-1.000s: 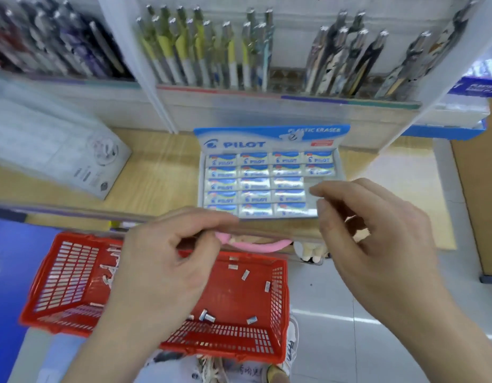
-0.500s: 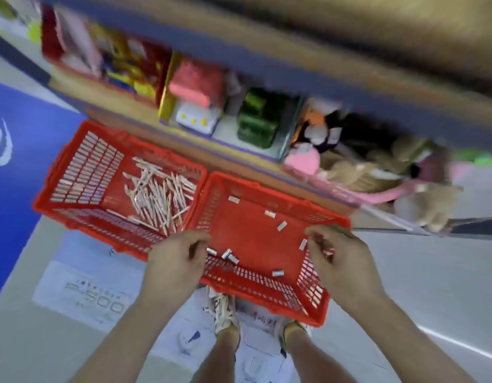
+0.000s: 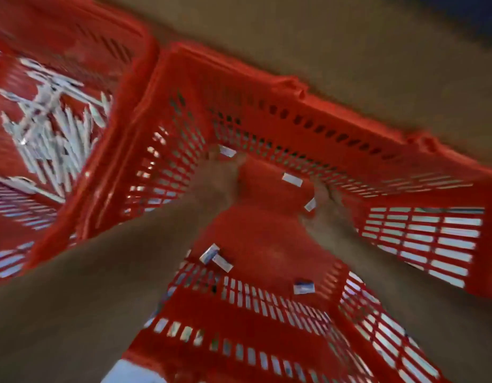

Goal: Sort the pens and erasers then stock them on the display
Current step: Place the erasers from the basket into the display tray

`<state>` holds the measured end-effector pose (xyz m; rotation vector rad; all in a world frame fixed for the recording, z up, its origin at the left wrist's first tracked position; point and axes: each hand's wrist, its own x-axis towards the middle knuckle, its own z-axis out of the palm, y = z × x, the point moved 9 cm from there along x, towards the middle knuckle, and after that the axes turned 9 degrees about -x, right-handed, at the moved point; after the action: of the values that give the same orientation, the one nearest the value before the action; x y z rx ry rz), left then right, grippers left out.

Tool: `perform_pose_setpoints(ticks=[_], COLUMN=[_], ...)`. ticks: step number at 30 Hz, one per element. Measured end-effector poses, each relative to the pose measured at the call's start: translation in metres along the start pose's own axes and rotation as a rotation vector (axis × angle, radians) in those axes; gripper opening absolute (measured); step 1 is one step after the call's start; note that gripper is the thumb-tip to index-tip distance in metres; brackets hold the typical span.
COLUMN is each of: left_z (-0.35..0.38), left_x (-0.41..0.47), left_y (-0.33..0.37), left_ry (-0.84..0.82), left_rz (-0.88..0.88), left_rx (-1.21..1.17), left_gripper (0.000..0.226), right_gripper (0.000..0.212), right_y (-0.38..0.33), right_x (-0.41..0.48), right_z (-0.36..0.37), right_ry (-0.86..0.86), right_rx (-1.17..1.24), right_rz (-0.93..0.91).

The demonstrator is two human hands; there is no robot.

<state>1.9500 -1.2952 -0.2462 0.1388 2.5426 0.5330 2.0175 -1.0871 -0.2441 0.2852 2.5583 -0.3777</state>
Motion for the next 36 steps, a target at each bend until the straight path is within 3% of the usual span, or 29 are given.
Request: perform_pose_setpoints(ticks=[3,8,12,15,17,19,23,25,28,31,34,36], left_z=[0.008,0.010,0.033,0.051,0.061,0.079,0.099,0.094,0.088,0.082,0.051,0.015], left_x=[0.023,0.025,0.006,-0.022,-0.040,-0.056,-0.071,-0.072,-0.075,-0.079,-0.078,-0.081], left_y=[0.002,-0.012,-0.009,0.000,-0.004,-0.024,-0.042,-0.038,-0.019,-0.013,-0.014,-0.006], left_ry=[0.070,0.099,-0.087,-0.238,-0.311,-0.438,-0.524,-0.489,-0.445,-0.418,-0.352,-0.258], left_rz=[0.043,0.006,0.122,0.303,0.337,0.240,0.083,0.044,0.090,0.050,-0.125,-0.229], left_rx=[0.117,0.148,0.180,0.144,0.225,0.395,0.312,0.280,0.260,0.169,-0.099,-0.449], left_gripper=[0.050,0.033,0.024,0.029,0.035,0.032,0.037,0.036,0.029,0.023,0.010,0.007], right_gripper=[0.077,0.063,0.035,0.023,0.017,0.008,0.007,0.011,0.022,0.014,0.017,0.027], right_y=[-0.006,-0.020,-0.030,-0.039,-0.039,-0.032,-0.021,-0.027,-0.035,-0.045,-0.053,-0.057], right_x=[0.018,0.023,0.031,0.024,0.016,0.004,-0.034,-0.054,-0.073,-0.079,-0.088,-0.095], right_z=[0.022,0.024,0.027,0.023,0.027,0.031,0.066,0.077,0.081,0.072,0.048,0.022], right_ry=[0.052,0.264,0.301,0.312,0.244,0.170,-0.239,-0.413,-0.602,-0.671,-0.673,-0.617], right_rx=[-0.091,-0.181,-0.128,-0.043,0.105,0.324,1.198,1.438,1.514,1.552,1.536,1.443], right_rz=[0.008,-0.087,-0.233,-0.284,-0.235,-0.111,0.417,0.622,0.750,0.704,0.622,0.566])
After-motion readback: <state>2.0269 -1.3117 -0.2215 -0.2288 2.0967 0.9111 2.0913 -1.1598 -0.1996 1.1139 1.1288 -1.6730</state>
